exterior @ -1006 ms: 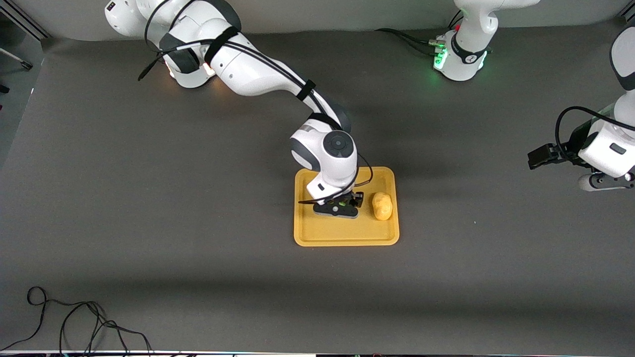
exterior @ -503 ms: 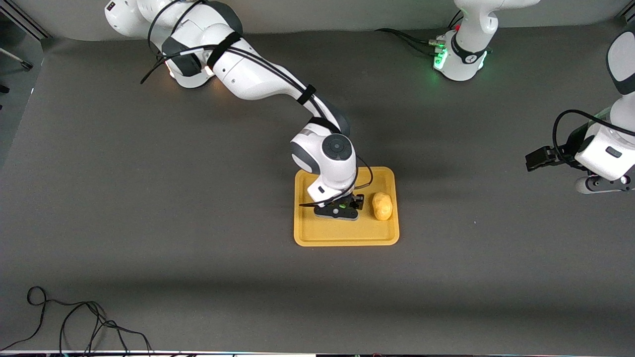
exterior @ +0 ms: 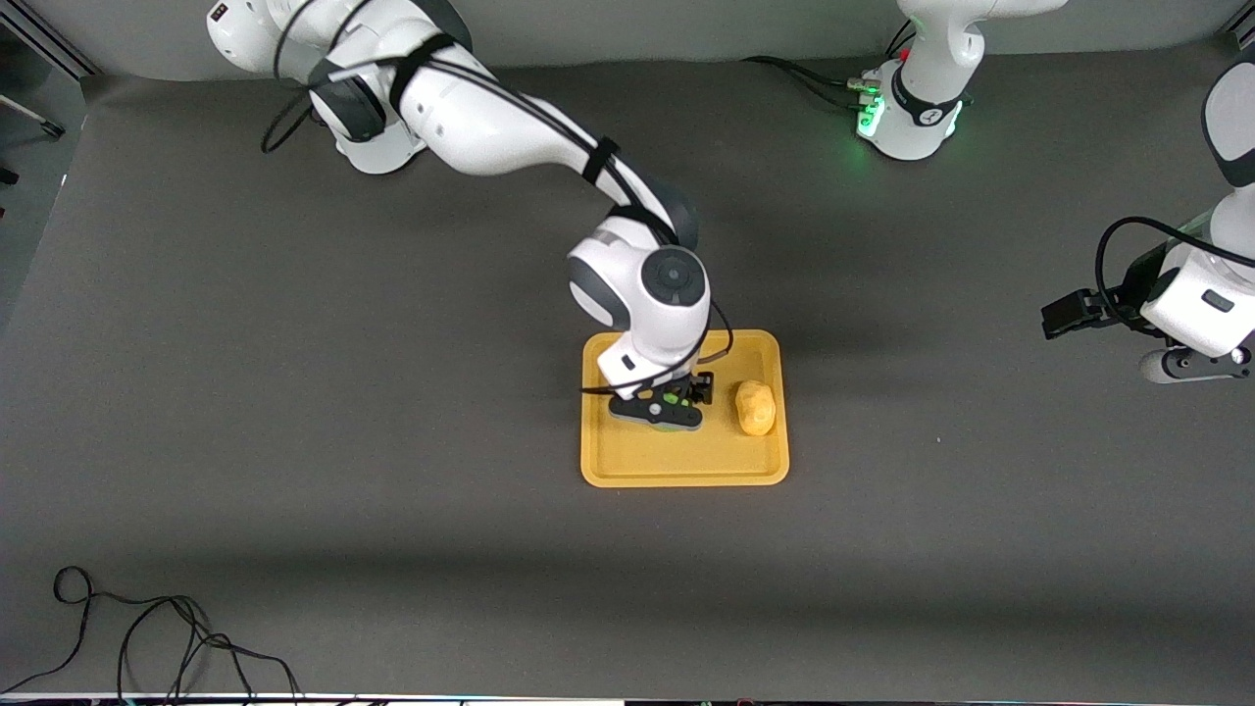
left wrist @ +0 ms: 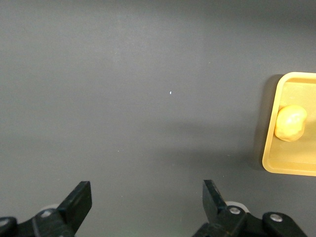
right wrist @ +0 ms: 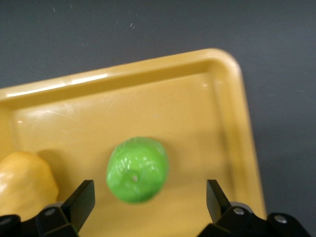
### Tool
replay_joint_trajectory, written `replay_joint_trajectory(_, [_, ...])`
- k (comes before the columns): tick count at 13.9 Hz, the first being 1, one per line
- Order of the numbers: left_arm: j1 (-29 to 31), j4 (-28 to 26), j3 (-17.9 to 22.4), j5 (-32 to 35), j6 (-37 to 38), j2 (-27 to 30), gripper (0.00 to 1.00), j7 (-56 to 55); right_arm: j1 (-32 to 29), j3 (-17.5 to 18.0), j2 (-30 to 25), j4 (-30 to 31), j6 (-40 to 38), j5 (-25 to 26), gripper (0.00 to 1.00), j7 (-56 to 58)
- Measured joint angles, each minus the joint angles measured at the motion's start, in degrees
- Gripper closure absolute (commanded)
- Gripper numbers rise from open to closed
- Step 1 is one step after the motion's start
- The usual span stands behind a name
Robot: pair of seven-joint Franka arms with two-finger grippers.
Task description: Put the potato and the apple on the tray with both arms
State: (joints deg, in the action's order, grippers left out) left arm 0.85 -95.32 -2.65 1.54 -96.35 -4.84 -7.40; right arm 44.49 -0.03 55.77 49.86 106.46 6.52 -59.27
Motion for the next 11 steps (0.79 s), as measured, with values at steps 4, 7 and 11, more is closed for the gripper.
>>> replay_joint_trajectory(4, [0.28, 0.04, 0.18, -1.05, -0.17, 0.04, 0.0, -0.35, -5.38, 0.04, -11.84, -0.07, -14.15, -3.25, 0.0, 3.03])
replay_joint_trajectory(7, [0.62, 0.05, 0.27, -1.11, -0.55, 0.1, 0.0, -0.35, -11.32, -0.05, -17.4, 0.49, -20.86, -3.77, 0.0, 14.09])
replay_joint_trajectory(11, [0.61, 0.22, 0.23, -0.6, -1.47, 0.28, 0.01, -0.3, -19.76, -0.33, -25.69, 6.62, -26.17, -3.97, 0.0, 30.47])
